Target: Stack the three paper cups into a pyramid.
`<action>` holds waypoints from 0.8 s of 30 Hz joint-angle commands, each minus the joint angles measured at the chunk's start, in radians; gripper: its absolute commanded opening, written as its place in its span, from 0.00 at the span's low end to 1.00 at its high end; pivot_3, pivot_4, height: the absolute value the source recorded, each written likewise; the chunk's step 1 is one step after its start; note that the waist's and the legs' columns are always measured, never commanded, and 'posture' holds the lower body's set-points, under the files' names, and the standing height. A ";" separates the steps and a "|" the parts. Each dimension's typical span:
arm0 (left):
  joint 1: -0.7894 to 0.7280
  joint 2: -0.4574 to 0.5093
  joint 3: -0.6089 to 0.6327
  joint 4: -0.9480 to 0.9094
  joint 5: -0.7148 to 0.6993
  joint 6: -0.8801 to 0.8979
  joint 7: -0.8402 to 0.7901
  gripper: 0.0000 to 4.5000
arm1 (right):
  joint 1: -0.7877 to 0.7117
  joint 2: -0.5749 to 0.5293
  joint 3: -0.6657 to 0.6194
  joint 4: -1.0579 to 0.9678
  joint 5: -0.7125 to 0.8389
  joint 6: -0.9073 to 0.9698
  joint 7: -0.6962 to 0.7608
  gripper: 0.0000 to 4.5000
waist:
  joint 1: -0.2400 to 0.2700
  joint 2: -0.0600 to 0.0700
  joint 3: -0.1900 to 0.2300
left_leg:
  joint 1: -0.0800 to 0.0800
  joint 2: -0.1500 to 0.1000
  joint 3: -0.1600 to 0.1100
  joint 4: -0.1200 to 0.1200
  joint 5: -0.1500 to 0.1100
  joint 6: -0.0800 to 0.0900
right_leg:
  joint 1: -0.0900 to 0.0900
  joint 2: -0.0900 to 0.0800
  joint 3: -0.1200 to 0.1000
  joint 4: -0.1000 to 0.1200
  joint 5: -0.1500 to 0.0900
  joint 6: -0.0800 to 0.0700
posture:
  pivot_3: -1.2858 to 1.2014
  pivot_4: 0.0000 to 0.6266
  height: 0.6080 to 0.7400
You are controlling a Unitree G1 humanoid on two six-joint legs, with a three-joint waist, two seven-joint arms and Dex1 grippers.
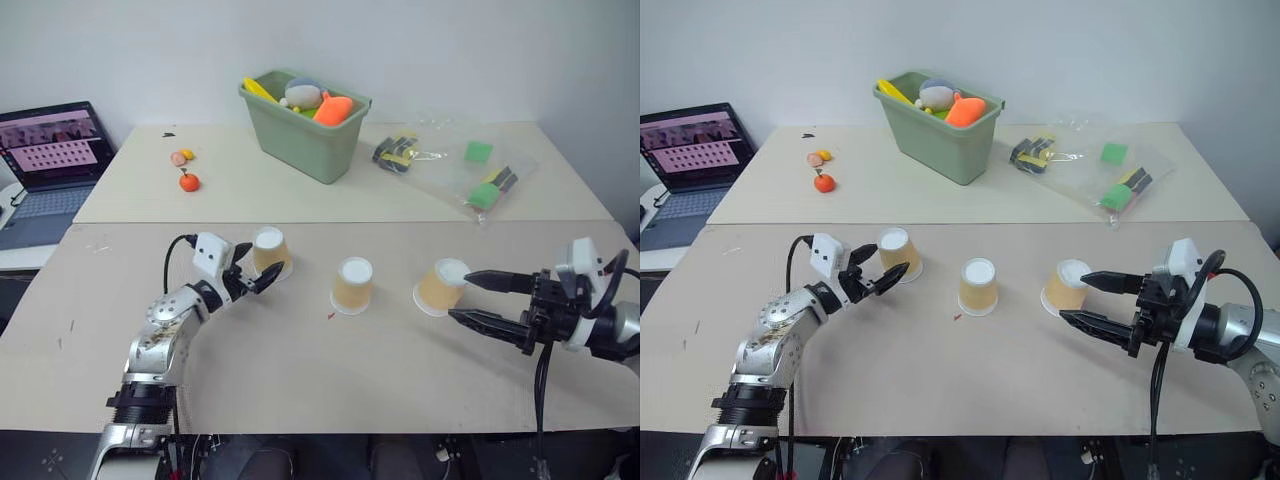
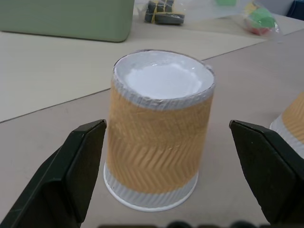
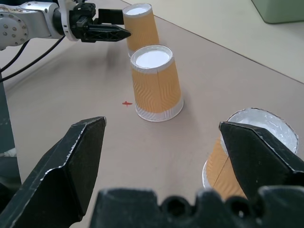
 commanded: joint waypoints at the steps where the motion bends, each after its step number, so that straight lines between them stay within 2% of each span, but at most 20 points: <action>1: -0.088 -0.017 0.003 0.086 0.032 -0.036 0.024 0.99 | -0.024 -0.002 -0.014 -0.023 0.025 0.002 -0.003 1.00 | 0.001 0.000 0.000 | 0.000 0.000 0.000 0.000 0.000 0.000 | 0.000 0.000 0.000 0.000 0.000 0.000 | 0.52 0.24 1.00; 3: -0.132 -0.033 -0.003 0.140 0.047 -0.057 0.030 0.99 | -0.031 -0.002 -0.008 -0.020 0.023 0.001 -0.004 1.00 | 0.001 0.000 0.000 | 0.000 0.000 0.000 0.000 0.000 -0.001 | 0.000 0.000 0.000 0.000 0.000 0.000 | 0.52 0.24 1.00; 6: -0.205 -0.064 -0.003 0.218 0.060 -0.087 0.045 0.81 | -0.036 -0.002 -0.005 -0.018 0.019 0.000 -0.002 1.00 | 0.001 0.000 0.000 | -0.001 0.000 0.000 0.000 0.001 -0.002 | 0.000 0.000 0.000 -0.001 0.000 0.000 | 0.52 0.24 1.00; 8: -0.228 -0.082 0.001 0.237 0.049 -0.094 0.032 0.64 | -0.035 -0.001 -0.006 -0.019 0.019 0.000 -0.003 1.00 | 0.000 0.000 0.000 | -0.001 0.000 0.000 0.000 0.001 -0.002 | 0.000 0.000 0.000 -0.001 0.000 0.000 | 0.52 0.24 1.00; 10: -0.227 -0.090 -0.007 0.235 0.050 -0.092 0.017 0.52 | -0.030 -0.001 -0.010 -0.021 0.020 -0.001 -0.003 1.00 | -0.004 0.000 0.000 | -0.001 0.000 0.000 0.000 0.001 -0.002 | 0.000 0.000 0.000 -0.001 0.000 0.000 | 0.52 0.24 1.00; 12: -0.218 -0.089 -0.019 0.224 0.059 -0.083 0.009 0.45 | -0.025 -0.002 -0.015 -0.023 0.019 -0.001 -0.002 1.00 | -0.006 0.000 0.000 | -0.001 0.000 0.000 0.000 0.003 -0.005 | 0.000 0.000 0.000 -0.001 0.000 0.000 | 0.52 0.24 1.00; 16: -0.155 -0.056 -0.062 0.094 0.033 -0.043 -0.098 0.45 | -0.010 -0.005 -0.025 -0.026 0.017 -0.004 0.000 1.00 | -0.006 0.000 0.000 | -0.001 0.000 0.000 0.000 0.003 -0.006 | 0.000 0.000 0.000 -0.001 0.000 0.000 | 0.52 0.24 1.00; 20: -0.086 0.016 -0.087 -0.035 -0.009 -0.003 -0.232 0.45 | -0.007 -0.008 -0.027 -0.022 0.013 -0.007 0.004 1.00 | -0.006 0.000 0.000 | -0.001 0.000 0.000 0.000 0.003 -0.006 | -0.001 0.000 0.000 -0.001 0.000 0.001 | 0.52 0.24 1.00; 24: -0.037 0.084 -0.076 -0.060 -0.028 -0.011 -0.321 0.45 | -0.014 -0.008 -0.022 -0.010 0.008 -0.013 0.010 1.00 | -0.007 0.000 0.000 | 0.000 0.000 0.000 0.000 0.001 -0.001 | 0.000 0.000 0.000 0.001 0.000 0.000 | 0.52 0.24 1.00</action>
